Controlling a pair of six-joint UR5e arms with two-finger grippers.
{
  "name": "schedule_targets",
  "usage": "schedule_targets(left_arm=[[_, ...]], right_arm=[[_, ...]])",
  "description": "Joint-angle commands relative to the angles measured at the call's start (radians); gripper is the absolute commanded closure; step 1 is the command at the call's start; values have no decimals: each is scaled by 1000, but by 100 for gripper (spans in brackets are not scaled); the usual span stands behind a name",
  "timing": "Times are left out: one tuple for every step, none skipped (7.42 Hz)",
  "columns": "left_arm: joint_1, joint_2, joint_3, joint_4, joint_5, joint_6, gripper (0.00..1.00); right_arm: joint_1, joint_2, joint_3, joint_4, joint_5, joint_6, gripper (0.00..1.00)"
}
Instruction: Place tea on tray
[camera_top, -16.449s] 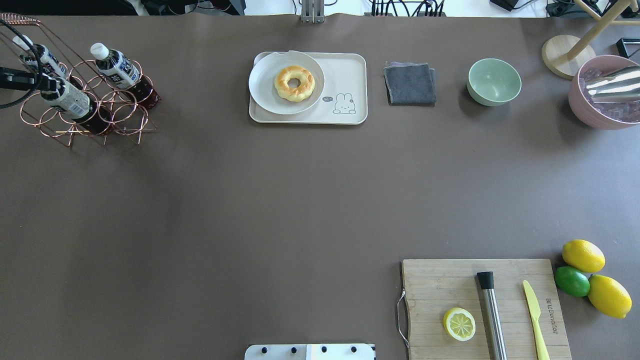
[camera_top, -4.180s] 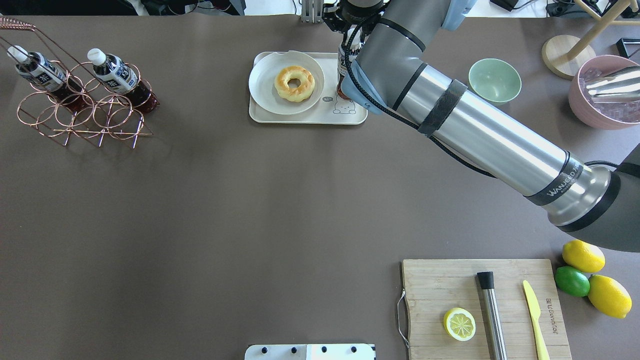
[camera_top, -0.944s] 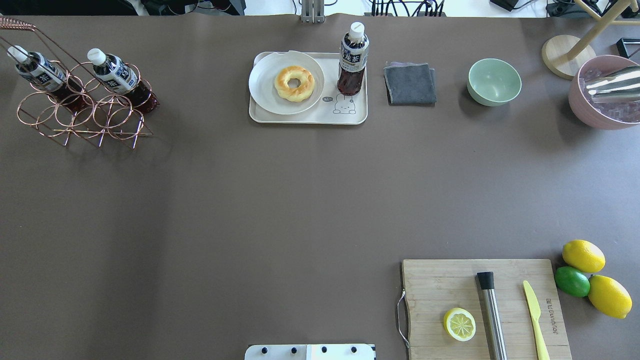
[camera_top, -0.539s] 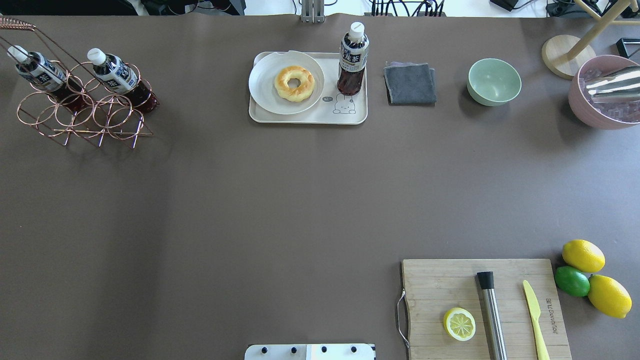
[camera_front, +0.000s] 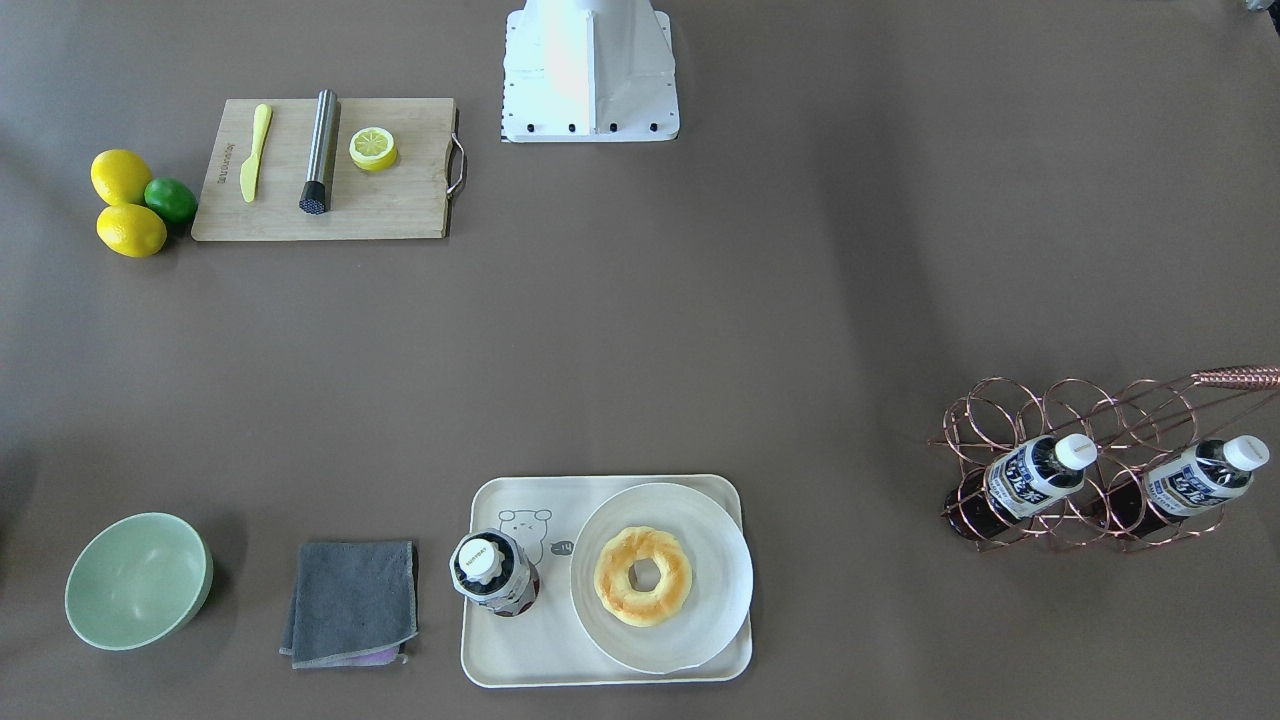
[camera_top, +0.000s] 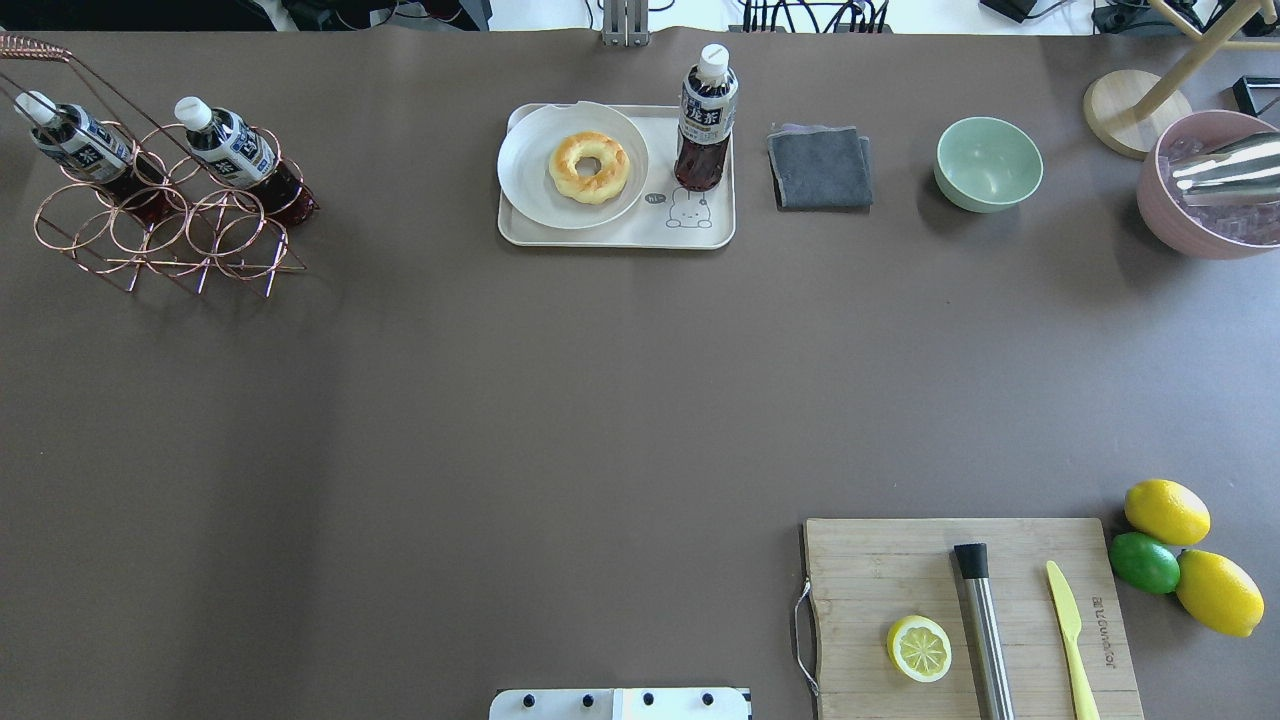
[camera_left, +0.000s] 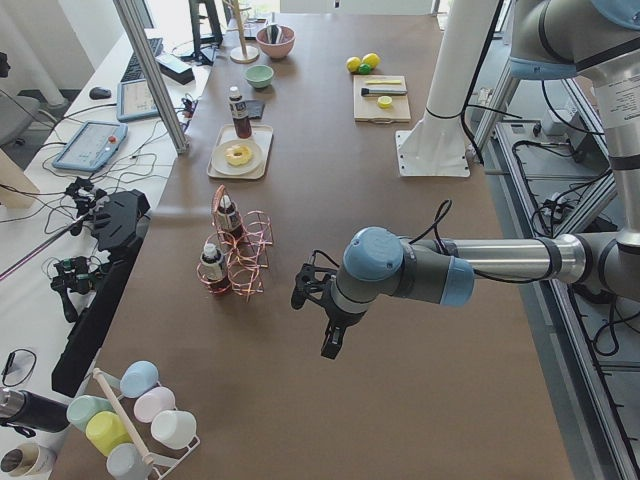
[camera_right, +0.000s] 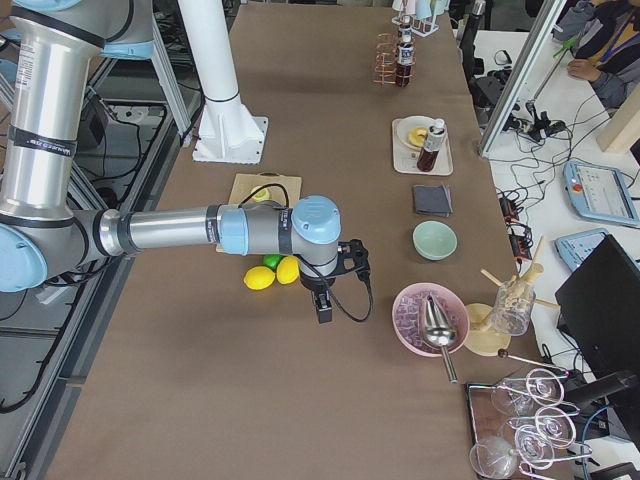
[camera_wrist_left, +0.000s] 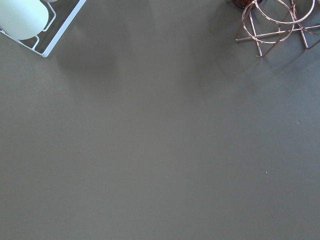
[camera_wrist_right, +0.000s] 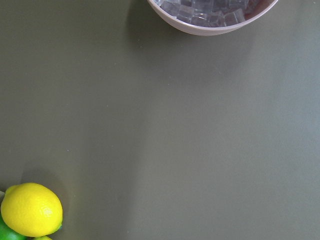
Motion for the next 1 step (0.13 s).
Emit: schedule_targets(left_arm=[[-1, -2, 0, 0, 28, -1, 3]], right_arm=[[1, 3, 1, 0, 9, 1, 0]])
